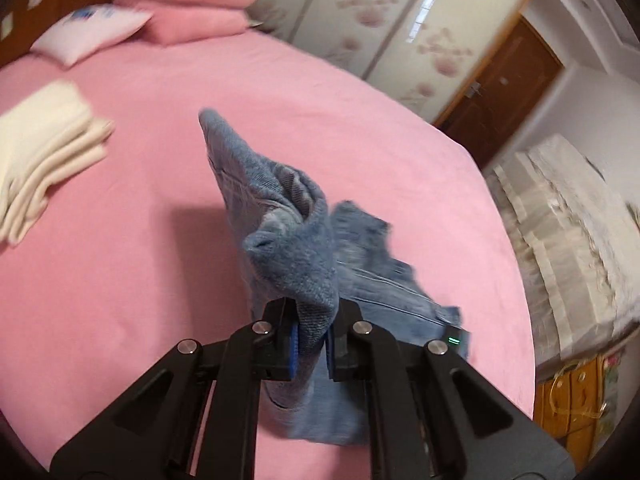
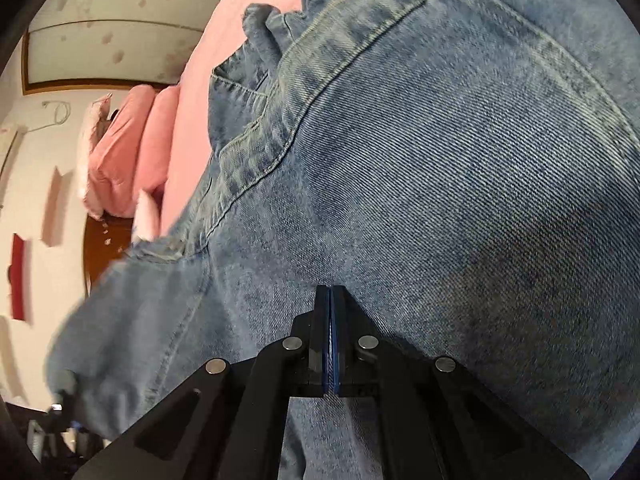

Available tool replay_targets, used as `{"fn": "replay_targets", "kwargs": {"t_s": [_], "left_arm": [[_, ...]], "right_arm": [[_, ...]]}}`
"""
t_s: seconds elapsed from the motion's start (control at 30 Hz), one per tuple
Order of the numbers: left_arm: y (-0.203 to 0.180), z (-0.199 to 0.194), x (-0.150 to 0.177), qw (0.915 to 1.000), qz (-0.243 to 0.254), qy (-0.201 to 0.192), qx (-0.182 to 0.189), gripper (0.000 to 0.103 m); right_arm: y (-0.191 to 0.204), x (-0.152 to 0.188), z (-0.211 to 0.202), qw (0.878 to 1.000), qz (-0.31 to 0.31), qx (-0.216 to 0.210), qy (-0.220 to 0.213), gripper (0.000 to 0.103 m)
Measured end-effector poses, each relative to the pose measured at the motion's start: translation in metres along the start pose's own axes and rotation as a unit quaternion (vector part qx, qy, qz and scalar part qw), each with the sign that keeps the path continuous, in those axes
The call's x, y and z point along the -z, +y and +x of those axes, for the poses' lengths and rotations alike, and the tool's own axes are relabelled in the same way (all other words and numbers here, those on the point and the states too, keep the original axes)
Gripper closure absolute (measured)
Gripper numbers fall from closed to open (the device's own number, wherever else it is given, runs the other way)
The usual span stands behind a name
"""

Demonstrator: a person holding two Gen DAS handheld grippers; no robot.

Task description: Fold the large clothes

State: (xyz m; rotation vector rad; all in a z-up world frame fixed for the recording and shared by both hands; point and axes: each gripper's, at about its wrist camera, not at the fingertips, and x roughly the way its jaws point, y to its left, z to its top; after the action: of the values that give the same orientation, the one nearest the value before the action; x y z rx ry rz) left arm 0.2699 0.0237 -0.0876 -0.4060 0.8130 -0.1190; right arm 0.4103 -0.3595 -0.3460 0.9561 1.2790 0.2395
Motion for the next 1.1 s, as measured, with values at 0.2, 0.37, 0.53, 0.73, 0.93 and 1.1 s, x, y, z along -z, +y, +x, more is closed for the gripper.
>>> {"fn": "replay_targets", "kwargs": {"t_s": [0.2, 0.37, 0.53, 0.73, 0.93, 1.1], "left_arm": [[-0.121, 0.005, 0.045, 0.9955, 0.082, 0.034, 0.035, 0.097], [-0.205, 0.021, 0.102, 0.9809, 0.157, 0.091, 0.068, 0.097], [-0.253, 0.032, 0.139, 0.969, 0.205, 0.115, 0.077, 0.097], [-0.272, -0.003, 0.133, 0.966, 0.246, 0.057, 0.055, 0.097], [-0.292, 0.001, 0.122, 0.9696, 0.239, 0.05, 0.016, 0.096], [-0.301, 0.079, 0.161, 0.9464, 0.23, 0.227, -0.002, 0.091]], "right_arm": [[-0.009, 0.0, -0.009, 0.995, -0.051, -0.007, 0.08, 0.103], [-0.027, -0.003, -0.026, 0.985, -0.096, -0.02, 0.142, 0.103], [-0.06, -0.003, -0.05, 0.982, -0.073, -0.065, 0.164, 0.103], [-0.057, -0.02, -0.095, 0.982, -0.122, -0.017, 0.143, 0.103], [-0.012, -0.106, -0.168, 0.981, -0.193, -0.028, 0.018, 0.103], [-0.026, -0.163, -0.224, 0.984, -0.165, 0.057, -0.036, 0.093]]}}
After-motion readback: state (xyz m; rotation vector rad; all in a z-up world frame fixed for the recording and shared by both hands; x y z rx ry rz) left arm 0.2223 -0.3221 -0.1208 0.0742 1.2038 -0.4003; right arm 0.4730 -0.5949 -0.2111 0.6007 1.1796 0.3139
